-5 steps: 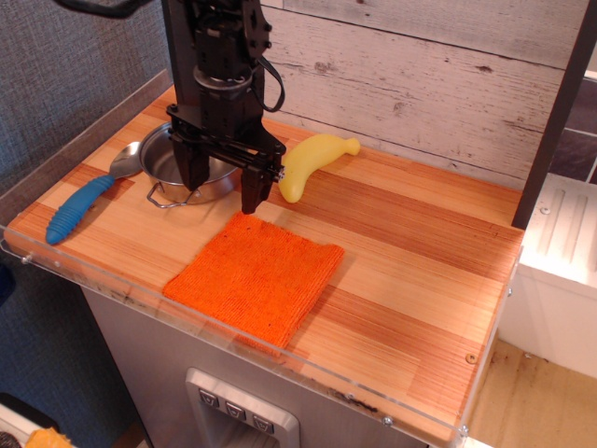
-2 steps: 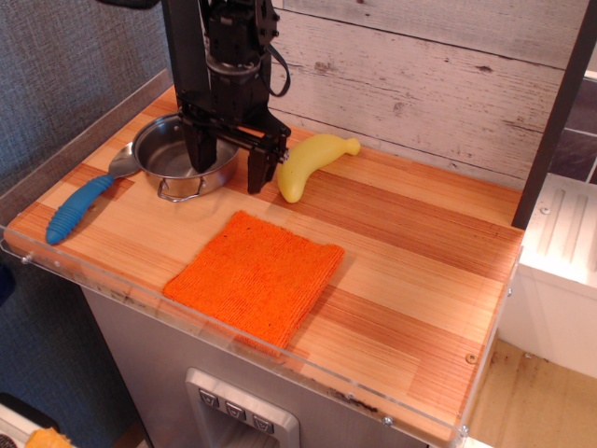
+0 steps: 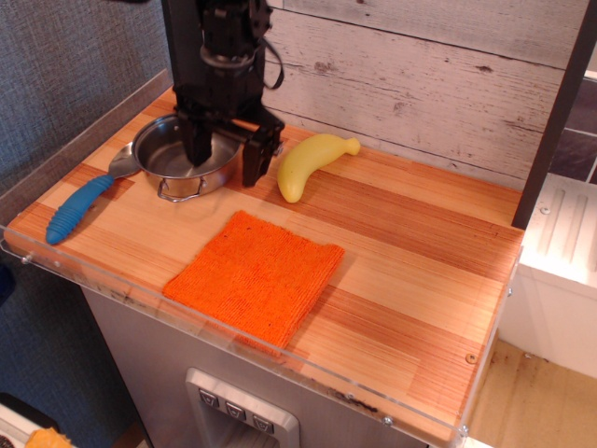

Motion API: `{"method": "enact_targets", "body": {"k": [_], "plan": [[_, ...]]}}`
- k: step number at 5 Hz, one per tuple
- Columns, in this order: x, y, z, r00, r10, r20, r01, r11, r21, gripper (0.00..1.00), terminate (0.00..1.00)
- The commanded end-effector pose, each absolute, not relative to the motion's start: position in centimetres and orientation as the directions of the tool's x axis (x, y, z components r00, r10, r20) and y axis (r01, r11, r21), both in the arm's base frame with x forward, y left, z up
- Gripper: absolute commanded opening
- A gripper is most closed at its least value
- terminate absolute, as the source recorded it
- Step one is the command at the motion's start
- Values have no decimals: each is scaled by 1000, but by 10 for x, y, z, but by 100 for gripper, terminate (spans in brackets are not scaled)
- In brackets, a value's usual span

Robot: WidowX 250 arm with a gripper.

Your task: Move silver pot to upper right corner of table.

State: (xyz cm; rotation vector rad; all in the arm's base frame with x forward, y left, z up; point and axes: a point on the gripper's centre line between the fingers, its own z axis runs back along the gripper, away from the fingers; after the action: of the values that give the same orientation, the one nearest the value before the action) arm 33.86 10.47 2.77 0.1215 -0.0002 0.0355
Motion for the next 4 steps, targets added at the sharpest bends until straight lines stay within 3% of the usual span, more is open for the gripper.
{"method": "enact_targets", "body": {"k": [1, 2, 4], "plan": [[342, 121, 20, 999, 53, -7, -51, 988, 144, 100, 0], [343, 117, 23, 999, 44, 3, -44, 991, 128, 0, 0], [331, 107, 48, 998, 19, 52, -25, 994, 110, 0, 0]]}}
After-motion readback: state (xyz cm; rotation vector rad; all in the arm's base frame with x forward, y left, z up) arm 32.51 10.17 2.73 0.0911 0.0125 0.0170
